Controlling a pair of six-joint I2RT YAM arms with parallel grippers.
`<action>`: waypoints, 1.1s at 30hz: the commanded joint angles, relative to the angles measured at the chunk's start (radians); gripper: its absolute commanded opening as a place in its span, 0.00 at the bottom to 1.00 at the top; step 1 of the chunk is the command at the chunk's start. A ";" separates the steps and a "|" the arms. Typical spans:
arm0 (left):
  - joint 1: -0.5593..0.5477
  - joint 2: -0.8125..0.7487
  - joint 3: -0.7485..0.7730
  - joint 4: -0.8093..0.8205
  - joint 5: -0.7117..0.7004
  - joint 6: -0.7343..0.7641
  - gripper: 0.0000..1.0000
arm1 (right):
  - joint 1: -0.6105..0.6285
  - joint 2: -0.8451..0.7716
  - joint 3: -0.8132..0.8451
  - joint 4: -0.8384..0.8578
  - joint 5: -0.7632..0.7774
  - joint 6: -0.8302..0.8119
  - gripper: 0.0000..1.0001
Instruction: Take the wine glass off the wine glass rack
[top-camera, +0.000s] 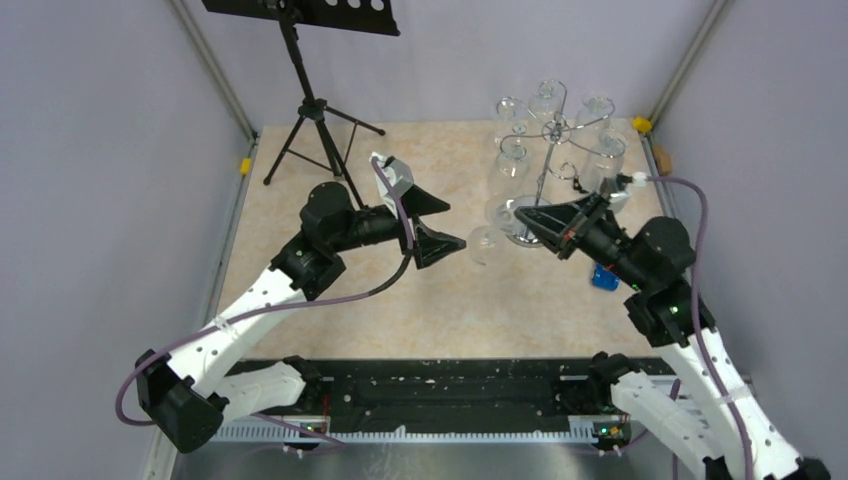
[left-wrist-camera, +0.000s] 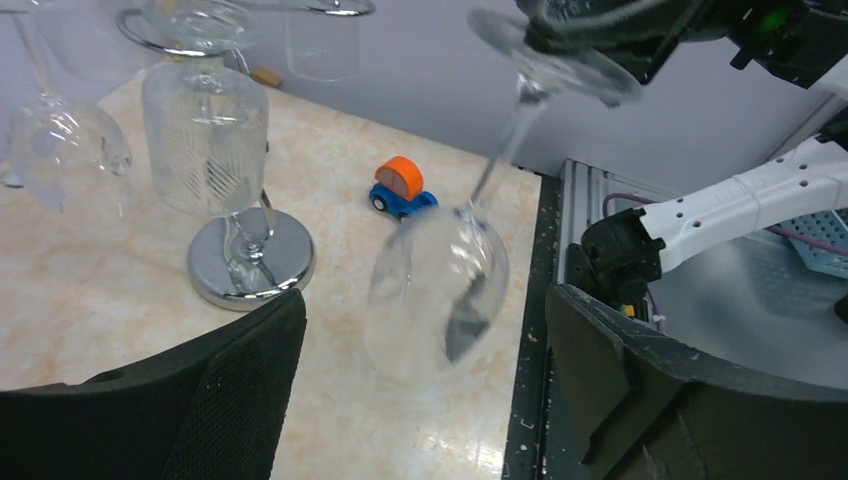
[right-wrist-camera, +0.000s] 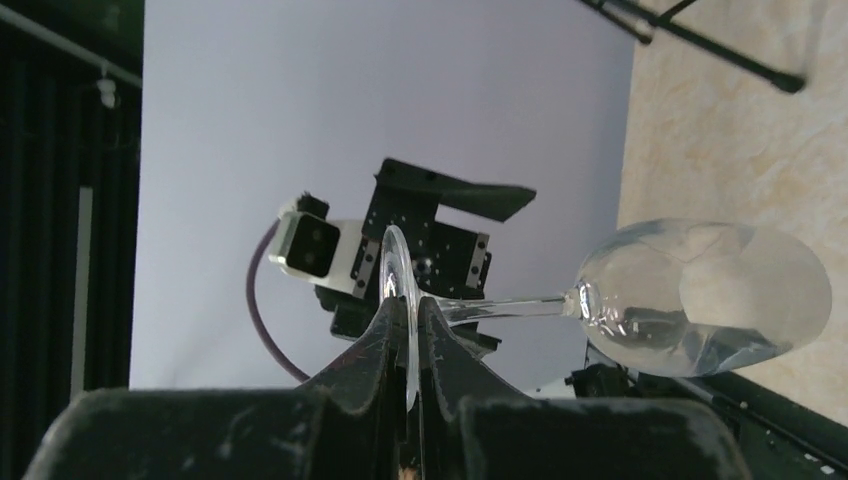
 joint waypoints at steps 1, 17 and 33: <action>-0.002 -0.045 0.086 -0.049 -0.049 0.095 0.93 | 0.220 0.092 0.068 0.181 0.136 -0.044 0.00; -0.003 -0.093 0.077 -0.205 0.135 0.174 0.82 | 0.349 0.264 0.096 0.401 0.131 0.004 0.00; 0.000 -0.088 0.086 -0.188 0.168 0.221 0.55 | 0.400 0.340 0.132 0.466 0.055 0.012 0.00</action>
